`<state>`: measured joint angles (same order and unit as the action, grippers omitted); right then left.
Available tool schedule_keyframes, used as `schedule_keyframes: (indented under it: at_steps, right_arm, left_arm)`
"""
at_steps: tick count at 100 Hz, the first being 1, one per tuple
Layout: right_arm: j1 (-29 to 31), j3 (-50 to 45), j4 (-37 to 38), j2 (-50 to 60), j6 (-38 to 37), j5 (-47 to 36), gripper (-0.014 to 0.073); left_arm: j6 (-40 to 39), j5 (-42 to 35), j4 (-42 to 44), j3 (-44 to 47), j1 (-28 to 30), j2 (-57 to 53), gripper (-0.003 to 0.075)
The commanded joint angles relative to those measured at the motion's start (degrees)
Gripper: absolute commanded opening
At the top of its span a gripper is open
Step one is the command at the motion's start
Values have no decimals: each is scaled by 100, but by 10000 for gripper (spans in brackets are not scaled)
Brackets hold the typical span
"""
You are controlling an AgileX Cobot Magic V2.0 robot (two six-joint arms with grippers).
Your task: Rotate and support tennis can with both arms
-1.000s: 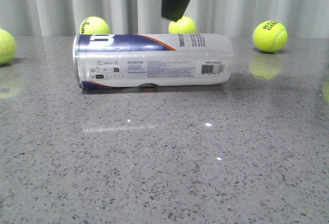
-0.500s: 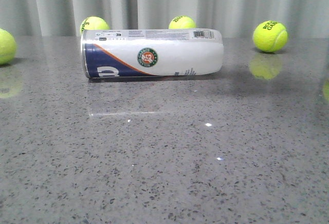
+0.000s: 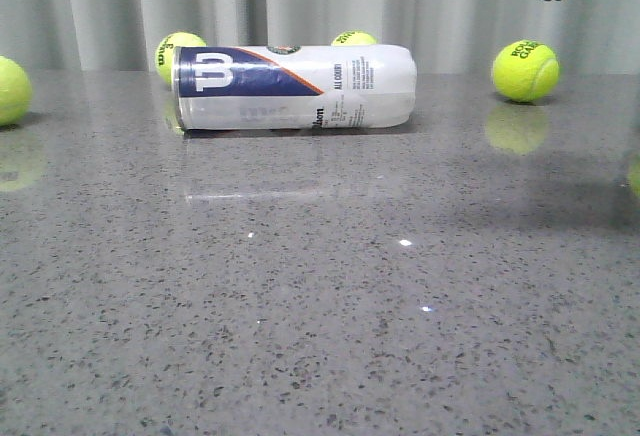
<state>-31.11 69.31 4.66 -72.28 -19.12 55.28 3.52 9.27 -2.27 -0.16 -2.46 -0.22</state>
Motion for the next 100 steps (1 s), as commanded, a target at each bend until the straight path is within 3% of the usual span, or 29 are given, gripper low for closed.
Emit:
schedule_keyframes:
  at_steps: [1,67,100]
  right_arm:
    - [36,-221,74,534,-151,-534,-66]
    - [36,-2687,326,3559,-205,-2326,-66]
    - [36,-3766,673,5078,-205,-2819,-66]
  left_arm:
    - [-44,-426,-20,269,10,-229,-21]
    - [-44,-481,-20,269,10,-229,-21]
    - [-44,-599,-20,269,10,-229,-21]
